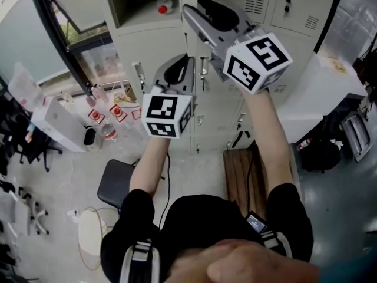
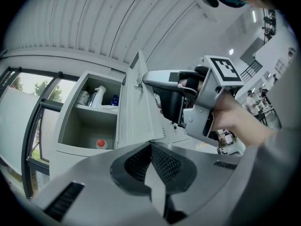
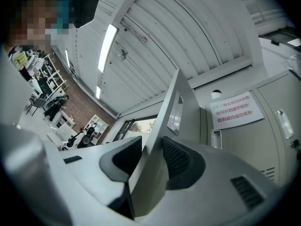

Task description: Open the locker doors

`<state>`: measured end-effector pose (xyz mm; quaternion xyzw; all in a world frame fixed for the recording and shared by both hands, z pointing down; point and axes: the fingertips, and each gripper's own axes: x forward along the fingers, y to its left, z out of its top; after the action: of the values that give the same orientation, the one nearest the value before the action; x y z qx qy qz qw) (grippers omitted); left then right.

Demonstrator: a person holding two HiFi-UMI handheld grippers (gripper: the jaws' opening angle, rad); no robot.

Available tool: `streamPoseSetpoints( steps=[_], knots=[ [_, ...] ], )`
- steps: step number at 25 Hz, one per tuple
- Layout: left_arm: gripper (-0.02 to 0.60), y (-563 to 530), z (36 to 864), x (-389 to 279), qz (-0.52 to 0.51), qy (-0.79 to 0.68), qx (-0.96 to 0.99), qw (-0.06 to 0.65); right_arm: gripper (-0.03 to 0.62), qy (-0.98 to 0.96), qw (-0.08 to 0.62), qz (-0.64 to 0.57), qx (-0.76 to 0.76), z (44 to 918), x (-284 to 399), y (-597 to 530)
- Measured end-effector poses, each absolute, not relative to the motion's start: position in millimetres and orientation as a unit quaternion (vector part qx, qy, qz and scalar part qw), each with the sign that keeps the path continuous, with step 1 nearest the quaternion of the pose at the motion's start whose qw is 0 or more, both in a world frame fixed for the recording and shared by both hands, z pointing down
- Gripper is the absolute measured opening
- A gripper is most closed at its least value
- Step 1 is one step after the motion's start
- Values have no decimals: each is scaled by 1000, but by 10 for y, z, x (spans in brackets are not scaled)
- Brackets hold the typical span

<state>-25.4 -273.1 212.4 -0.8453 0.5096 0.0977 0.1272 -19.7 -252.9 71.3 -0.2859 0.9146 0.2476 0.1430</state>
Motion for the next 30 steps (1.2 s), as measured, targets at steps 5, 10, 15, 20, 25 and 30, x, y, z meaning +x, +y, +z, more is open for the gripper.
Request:
streamPoseSetpoints(
  steps=[5, 10, 15, 20, 25, 30],
  knots=[
    [11, -2717, 2179, -304, 97, 513, -844, 124, 143, 914, 153, 251, -281, 721, -199, -2470],
    [11, -2766, 2346, -311, 80, 514, -847, 113, 143, 907, 185, 247, -287, 739, 11, -2317],
    [11, -2851, 2550, -178, 59, 507, -854, 101, 143, 900, 183, 246, -310, 937, 331, -2297],
    [9, -2937, 2742, -33, 53, 500, -861, 79, 142, 895, 183, 217, -344, 1187, 655, -2482],
    [10, -2976, 2917, 137, 45, 492, -867, 70, 141, 882, 129, 222, -395, 1582, 860, -2752],
    [11, -2978, 3017, 133, 53, 509, -857, 63, 141, 886, 88, 191, -414, 2078, 845, -2902]
  ],
)
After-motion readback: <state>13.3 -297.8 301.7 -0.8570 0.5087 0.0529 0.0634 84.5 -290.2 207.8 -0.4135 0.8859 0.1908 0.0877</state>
